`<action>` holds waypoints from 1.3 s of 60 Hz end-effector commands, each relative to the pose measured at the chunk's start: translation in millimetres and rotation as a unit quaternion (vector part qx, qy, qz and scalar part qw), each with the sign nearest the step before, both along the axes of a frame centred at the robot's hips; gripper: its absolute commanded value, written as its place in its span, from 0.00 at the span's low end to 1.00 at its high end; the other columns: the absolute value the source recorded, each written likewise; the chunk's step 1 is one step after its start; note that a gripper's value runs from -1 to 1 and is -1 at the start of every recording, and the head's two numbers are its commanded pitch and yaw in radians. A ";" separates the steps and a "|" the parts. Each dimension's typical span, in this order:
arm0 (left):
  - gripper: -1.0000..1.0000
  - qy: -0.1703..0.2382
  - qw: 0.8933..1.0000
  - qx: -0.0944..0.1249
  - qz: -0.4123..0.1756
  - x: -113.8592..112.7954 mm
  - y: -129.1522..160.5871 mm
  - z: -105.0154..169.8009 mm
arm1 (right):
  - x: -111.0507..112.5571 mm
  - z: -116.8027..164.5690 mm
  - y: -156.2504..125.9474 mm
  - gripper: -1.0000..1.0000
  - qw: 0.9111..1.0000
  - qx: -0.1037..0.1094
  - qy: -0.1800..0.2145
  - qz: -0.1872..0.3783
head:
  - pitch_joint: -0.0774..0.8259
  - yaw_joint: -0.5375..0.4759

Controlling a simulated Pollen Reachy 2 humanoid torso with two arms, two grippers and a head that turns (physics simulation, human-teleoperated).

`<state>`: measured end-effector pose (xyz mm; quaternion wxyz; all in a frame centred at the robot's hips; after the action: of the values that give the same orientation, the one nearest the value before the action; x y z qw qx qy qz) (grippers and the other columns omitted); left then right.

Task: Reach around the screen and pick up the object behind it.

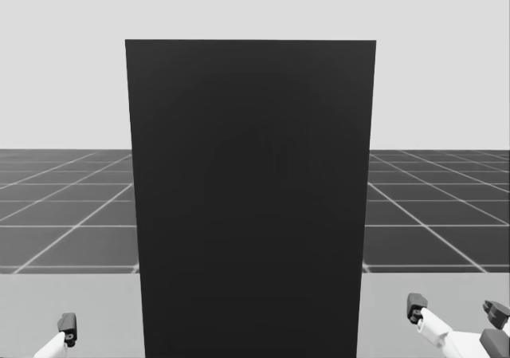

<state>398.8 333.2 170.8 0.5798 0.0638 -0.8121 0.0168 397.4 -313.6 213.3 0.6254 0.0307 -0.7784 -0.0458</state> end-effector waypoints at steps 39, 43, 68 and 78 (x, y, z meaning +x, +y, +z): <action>0.00 0.065 0.959 0.039 -0.272 -65.0 -2.0 13.4 | -46.9 -3.6 10.6 0.00 0.937 -0.058 -0.068 0.339 | 0.19 0.52; 0.00 0.073 0.943 0.041 -0.321 -75.1 0.6 13.6 | -53.7 -4.2 10.5 0.00 0.918 -0.047 -0.072 0.386 | 0.19 0.52; 0.00 0.110 0.861 0.083 -0.490 -100.0 15.0 13.9 | -81.3 -13.2 -0.4 0.00 0.834 -0.038 -0.026 0.550 | 0.19 0.51; 0.00 0.136 0.856 0.101 -0.488 -95.2 9.7 5.2 | -76.0 -22.3 -6.2 0.00 0.844 -0.050 -0.006 0.534 | 0.19 0.51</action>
<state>302.3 346.7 181.5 0.6012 -0.2770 -0.6694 -0.3372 320.3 -315.5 197.1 0.5342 0.4000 -0.6734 0.3180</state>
